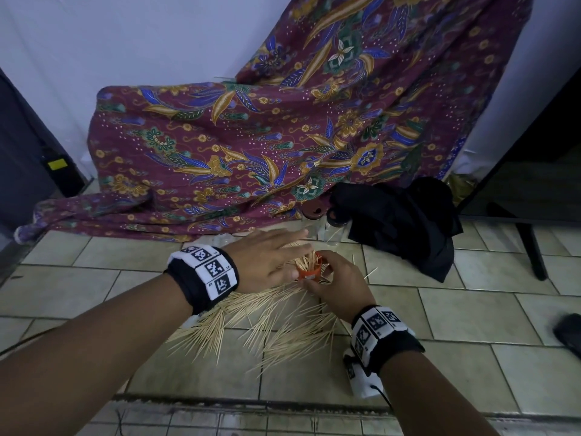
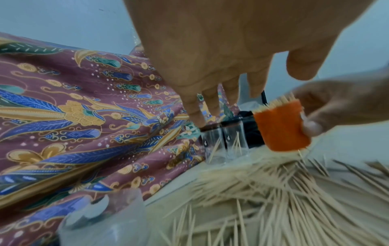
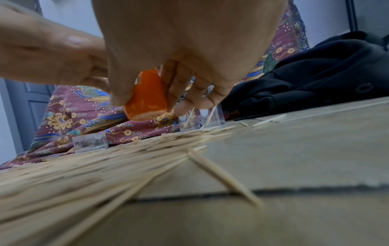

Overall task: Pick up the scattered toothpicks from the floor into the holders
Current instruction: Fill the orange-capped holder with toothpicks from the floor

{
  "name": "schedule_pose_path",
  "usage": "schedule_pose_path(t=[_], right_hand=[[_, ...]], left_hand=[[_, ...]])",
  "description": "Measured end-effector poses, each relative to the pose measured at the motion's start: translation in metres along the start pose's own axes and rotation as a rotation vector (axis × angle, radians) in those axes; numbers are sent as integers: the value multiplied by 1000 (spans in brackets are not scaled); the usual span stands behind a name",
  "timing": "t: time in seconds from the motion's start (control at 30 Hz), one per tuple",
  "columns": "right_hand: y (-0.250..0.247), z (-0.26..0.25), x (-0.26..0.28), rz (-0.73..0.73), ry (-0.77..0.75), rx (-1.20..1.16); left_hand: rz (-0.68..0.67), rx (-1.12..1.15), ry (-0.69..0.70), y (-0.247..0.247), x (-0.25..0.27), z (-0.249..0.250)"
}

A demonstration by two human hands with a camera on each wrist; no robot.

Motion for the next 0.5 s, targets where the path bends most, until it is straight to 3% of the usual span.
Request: schedule_pose_path(t=[0.07, 0.2, 0.33, 0.5], right_hand=[[0, 0, 0, -5, -1, -3], [0, -1, 0, -6, -13, -4], [1, -1, 0, 5, -13, 1], [0, -1, 0, 3, -9, 25]], left_hand=[[-42, -30, -20, 11, 1, -3], [24, 0, 8, 15, 3, -1], [-1, 14, 25, 24, 3, -1], [169, 141, 38, 15, 2, -4]])
Point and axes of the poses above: each hand's wrist, its own x-axis away from the middle knuckle, its own y-axis out of the palm, z = x × y, the point moved 6 cm from there along -x, towards the middle knuckle, and after that the axes turned 8 degrees about x, right-handed, at the moved point
